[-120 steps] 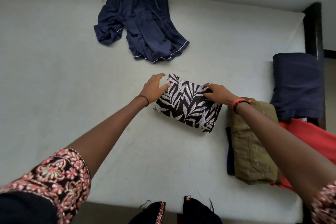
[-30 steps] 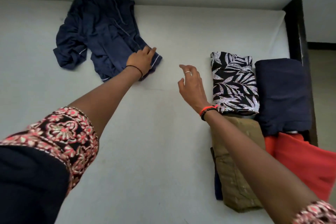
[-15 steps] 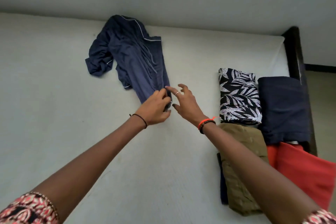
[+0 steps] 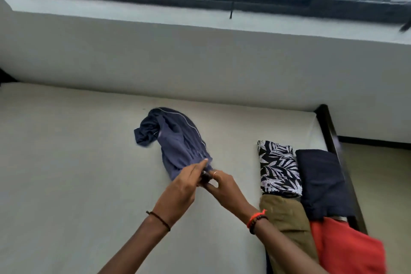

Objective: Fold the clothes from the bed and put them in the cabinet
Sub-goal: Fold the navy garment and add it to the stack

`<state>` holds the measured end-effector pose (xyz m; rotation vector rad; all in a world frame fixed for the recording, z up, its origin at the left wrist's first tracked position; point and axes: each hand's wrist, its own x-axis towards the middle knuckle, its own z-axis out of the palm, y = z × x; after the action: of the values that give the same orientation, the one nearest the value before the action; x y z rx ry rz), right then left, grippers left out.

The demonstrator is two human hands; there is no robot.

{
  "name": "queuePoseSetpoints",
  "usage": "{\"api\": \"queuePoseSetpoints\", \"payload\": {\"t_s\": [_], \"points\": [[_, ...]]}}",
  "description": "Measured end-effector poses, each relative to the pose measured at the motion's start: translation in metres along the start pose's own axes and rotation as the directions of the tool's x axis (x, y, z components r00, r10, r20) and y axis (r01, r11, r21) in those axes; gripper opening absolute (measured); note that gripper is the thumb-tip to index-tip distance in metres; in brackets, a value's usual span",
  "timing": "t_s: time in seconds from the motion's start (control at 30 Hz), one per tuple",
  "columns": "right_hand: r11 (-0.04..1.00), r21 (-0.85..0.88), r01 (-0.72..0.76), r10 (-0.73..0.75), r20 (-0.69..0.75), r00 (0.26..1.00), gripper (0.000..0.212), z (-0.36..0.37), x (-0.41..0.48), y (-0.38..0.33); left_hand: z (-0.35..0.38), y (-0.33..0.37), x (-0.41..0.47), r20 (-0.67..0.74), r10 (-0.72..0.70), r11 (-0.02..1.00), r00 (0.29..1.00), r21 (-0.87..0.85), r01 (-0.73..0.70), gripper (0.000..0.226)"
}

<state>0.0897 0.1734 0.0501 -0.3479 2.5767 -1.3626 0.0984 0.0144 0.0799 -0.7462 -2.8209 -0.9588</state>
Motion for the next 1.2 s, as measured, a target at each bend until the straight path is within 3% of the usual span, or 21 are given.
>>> {"api": "queuePoseSetpoints", "payload": {"t_s": [0.13, 0.23, 0.47, 0.63, 0.73, 0.83, 0.97, 1.1, 1.2], "points": [[0.999, 0.037, -0.014, 0.015, -0.024, 1.0, 0.028, -0.03, -0.006, -0.042, -0.062, 0.033, 0.022, -0.085, 0.114, 0.992, 0.99, 0.059, -0.109, 0.066], [0.996, 0.062, -0.061, 0.064, -0.038, 0.997, 0.028, -0.056, -0.009, -0.07, -0.116, 0.066, 0.044, -0.153, 0.197, 0.974, 0.968, 0.142, -0.176, 0.048], [0.989, 0.114, -0.092, 0.106, -0.122, 0.987, 0.017, -0.117, -0.019, -0.132, -0.241, 0.136, 0.112, -0.223, 0.419, 0.855, 0.88, 0.422, -0.301, 0.047], [0.994, 0.109, -0.004, 0.018, -0.13, 0.991, 0.024, -0.184, -0.037, -0.176, -0.333, 0.197, 0.152, -0.217, 0.511, 0.694, 0.831, 0.675, -0.25, 0.053], [0.997, 0.074, 0.035, -0.027, -0.106, 0.994, 0.014, -0.233, -0.05, -0.187, -0.381, 0.228, 0.17, -0.197, 0.564, 0.569, 0.802, 0.797, -0.205, 0.059], [0.996, 0.066, 0.06, -0.055, -0.074, 0.996, 0.004, -0.285, -0.069, -0.209, -0.425, 0.263, 0.184, -0.19, 0.592, 0.505, 0.783, 0.845, -0.177, 0.061], [0.991, -0.07, 0.117, -0.123, -0.083, 0.989, 0.022, -0.351, -0.085, -0.246, -0.472, 0.304, 0.203, -0.157, 0.652, 0.408, 0.742, 0.897, -0.17, 0.064], [0.943, -0.301, 0.139, -0.183, -0.122, 0.975, 0.003, -0.412, -0.1, -0.286, -0.51, 0.324, 0.219, -0.13, 0.62, 0.406, 0.774, 0.897, -0.175, 0.06], [0.892, -0.446, 0.074, -0.209, -0.261, 0.943, 0.012, -0.459, -0.114, -0.32, -0.53, 0.329, 0.23, -0.062, 0.63, 0.342, 0.774, 0.917, -0.205, 0.047]]}}
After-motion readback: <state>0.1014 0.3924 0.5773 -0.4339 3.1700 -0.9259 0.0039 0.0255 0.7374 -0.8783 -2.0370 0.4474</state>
